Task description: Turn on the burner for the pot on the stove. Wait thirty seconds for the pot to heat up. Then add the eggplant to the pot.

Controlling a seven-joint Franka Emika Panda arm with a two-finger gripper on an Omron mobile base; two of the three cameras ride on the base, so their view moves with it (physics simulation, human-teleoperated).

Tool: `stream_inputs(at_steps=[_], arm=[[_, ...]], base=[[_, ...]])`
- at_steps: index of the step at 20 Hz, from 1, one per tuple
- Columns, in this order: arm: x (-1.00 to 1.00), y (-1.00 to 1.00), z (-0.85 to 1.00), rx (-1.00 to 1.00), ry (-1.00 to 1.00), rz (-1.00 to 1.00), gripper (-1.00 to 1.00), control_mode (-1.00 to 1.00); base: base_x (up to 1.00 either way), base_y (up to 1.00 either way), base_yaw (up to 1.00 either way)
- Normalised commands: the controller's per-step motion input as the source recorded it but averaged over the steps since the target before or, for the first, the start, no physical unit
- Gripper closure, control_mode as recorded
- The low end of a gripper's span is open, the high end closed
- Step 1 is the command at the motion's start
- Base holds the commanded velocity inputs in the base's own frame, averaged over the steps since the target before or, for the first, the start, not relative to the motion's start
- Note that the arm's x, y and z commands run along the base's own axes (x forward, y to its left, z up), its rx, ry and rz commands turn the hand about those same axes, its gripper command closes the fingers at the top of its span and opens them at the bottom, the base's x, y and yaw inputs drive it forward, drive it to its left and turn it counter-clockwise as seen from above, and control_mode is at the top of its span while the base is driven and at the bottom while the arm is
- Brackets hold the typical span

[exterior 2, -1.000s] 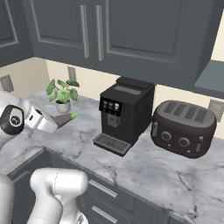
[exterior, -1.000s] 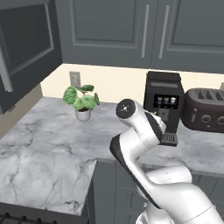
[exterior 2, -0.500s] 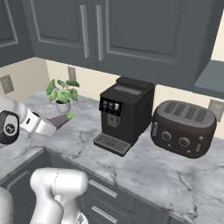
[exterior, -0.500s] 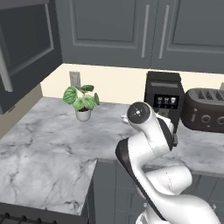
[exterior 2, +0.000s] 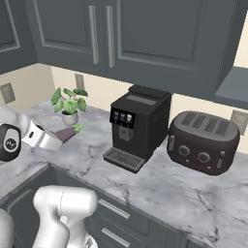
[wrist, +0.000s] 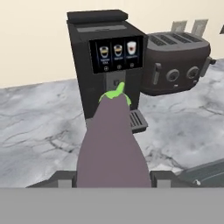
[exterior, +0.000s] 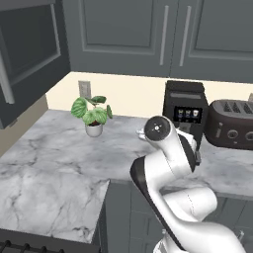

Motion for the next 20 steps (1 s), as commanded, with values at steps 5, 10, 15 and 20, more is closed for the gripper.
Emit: stream_inputs(at_steps=[5, 10, 15, 20], arm=[[0.0, 0.0, 0.0, 0.0, 0.0, 0.0, 1.0, 1.0], [0.0, 0.0, 0.0, 0.0, 0.0, 0.0, 1.0, 1.0], [0.0, 0.0, 0.0, 0.0, 0.0, 0.0, 1.0, 1.0], [0.0, 0.0, 0.0, 0.0, 0.0, 0.0, 1.0, 1.0]], base=[[-0.51, -0.09, 0.51], [-0.71, -0.09, 0.59], [-0.53, -0.03, 0.63], [-0.31, 0.0, 0.63]])
